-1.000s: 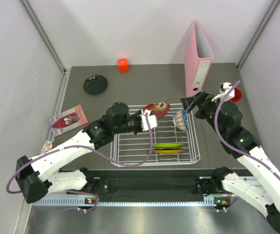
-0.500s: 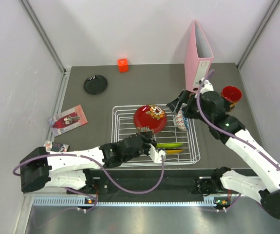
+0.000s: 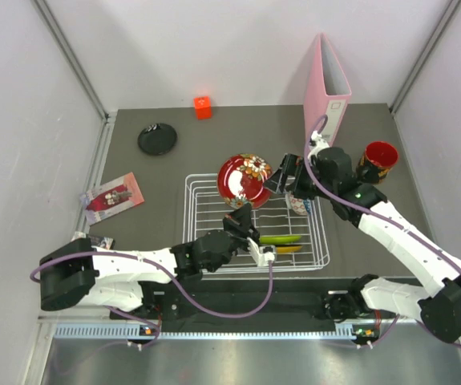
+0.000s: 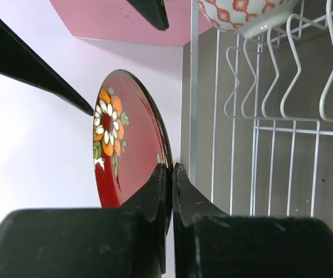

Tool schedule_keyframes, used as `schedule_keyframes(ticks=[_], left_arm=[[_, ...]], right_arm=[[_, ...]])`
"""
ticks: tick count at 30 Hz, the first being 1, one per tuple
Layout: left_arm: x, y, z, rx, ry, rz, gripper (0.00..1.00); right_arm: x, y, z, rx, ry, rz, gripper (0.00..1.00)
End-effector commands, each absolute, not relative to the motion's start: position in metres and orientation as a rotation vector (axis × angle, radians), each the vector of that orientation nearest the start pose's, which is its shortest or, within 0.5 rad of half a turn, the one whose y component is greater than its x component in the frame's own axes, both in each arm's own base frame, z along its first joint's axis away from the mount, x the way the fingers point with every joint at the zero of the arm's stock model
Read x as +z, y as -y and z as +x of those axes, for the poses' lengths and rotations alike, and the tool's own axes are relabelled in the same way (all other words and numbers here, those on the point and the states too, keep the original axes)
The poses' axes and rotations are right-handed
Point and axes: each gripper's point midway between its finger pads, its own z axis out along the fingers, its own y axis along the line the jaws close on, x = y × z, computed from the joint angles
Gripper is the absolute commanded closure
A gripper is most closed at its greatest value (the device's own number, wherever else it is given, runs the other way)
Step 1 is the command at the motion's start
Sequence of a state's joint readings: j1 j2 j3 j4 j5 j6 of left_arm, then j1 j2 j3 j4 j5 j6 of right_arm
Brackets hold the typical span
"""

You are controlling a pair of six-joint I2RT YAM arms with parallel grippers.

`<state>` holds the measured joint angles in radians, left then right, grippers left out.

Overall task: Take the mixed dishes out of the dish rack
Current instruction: Place the plate at the center of the board.

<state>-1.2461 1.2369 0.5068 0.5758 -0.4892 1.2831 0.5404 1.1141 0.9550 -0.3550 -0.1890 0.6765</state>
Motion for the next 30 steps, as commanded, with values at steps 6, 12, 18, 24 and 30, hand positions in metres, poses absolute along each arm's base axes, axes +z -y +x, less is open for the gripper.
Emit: schedule_keyframes(ticks=[6,12,18,24,30], left_arm=[[0.267,0.320,0.217,0.294,-0.826,1.313,1.00],[0.269,0.323,0.211,0.247,-0.831,1.316,1.00],[0.268,0.325,0.206,0.197,-0.843,1.309,1.00],[0.278,0.325,0.207,0.167,-0.862,1.255,1.00],[0.310,0.311,0.222,0.121,-0.996,1.034,0.56]], right_arm=[[0.249,-0.251,0.292,1.004,-2.060,-0.036,0.07],[0.234,-0.259,0.300,1.024,-2.080,-0.038,0.38],[0.237,-0.262,0.300,1.050,-2.037,-0.041,0.69],[0.246,-0.259,0.297,1.054,-2.003,-0.058,1.00],[0.266,-0.250,0.294,1.034,-1.944,-0.044,1.00]])
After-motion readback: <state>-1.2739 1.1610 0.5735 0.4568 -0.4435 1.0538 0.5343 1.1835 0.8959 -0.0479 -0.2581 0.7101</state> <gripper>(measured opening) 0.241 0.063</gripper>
